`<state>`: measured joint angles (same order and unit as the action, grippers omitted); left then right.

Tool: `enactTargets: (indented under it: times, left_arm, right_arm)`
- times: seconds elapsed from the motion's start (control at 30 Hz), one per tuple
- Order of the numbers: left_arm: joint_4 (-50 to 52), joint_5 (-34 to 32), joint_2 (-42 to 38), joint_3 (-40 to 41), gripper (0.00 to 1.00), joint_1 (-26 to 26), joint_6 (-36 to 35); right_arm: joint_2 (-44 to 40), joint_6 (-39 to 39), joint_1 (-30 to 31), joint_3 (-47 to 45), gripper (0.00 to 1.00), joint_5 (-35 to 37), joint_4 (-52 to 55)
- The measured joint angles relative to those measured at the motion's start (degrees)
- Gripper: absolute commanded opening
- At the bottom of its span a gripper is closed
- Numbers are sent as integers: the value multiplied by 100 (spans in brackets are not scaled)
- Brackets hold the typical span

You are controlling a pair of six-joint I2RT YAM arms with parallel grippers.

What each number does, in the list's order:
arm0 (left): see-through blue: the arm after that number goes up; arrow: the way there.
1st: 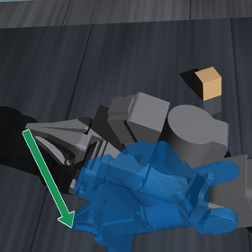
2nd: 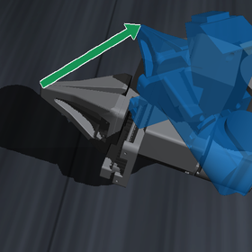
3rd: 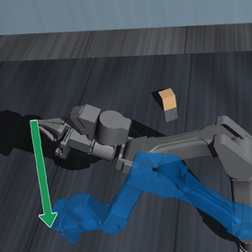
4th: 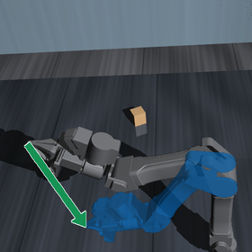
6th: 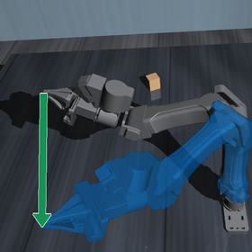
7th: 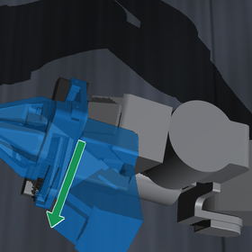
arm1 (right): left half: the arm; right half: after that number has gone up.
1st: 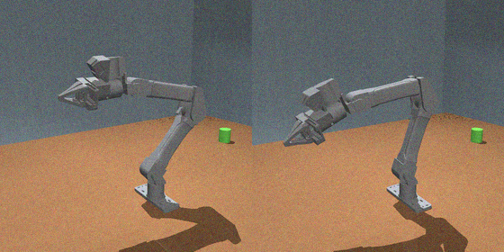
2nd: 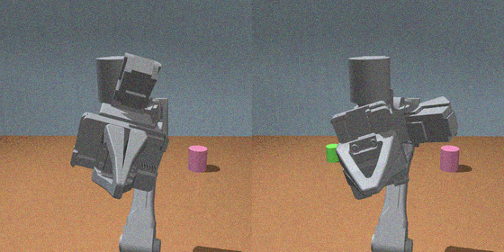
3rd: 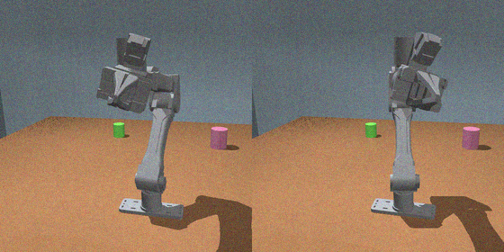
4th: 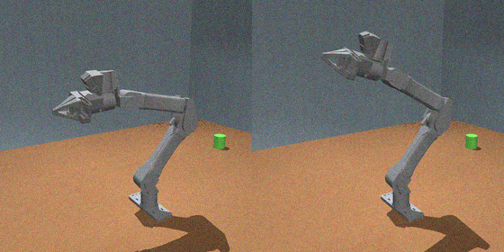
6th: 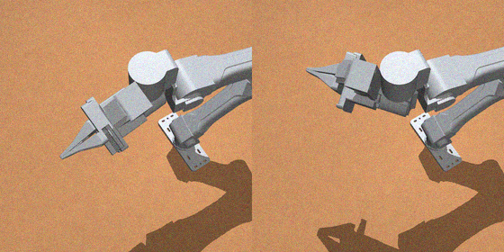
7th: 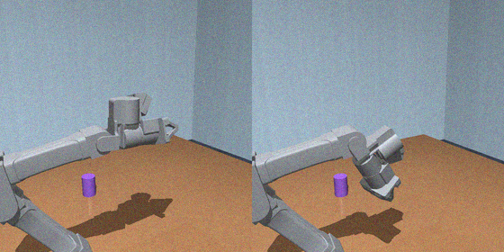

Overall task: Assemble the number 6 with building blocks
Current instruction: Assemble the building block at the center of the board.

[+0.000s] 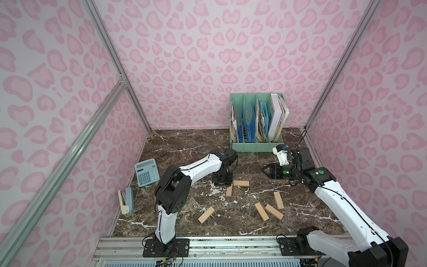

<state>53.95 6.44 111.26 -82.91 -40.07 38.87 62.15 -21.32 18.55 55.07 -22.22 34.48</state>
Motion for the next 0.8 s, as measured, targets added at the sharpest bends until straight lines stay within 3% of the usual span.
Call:
enactTargets:
  times: [0.17,0.8]
  left_arm:
    - [-219,177,-26,420,41,-328,42]
    - [-409,136,103,367,40,-393,83]
  right_arm:
    - [-9,-7,-2,-11,43,15,22]
    - [-94,-52,-13,-26,43,35,39]
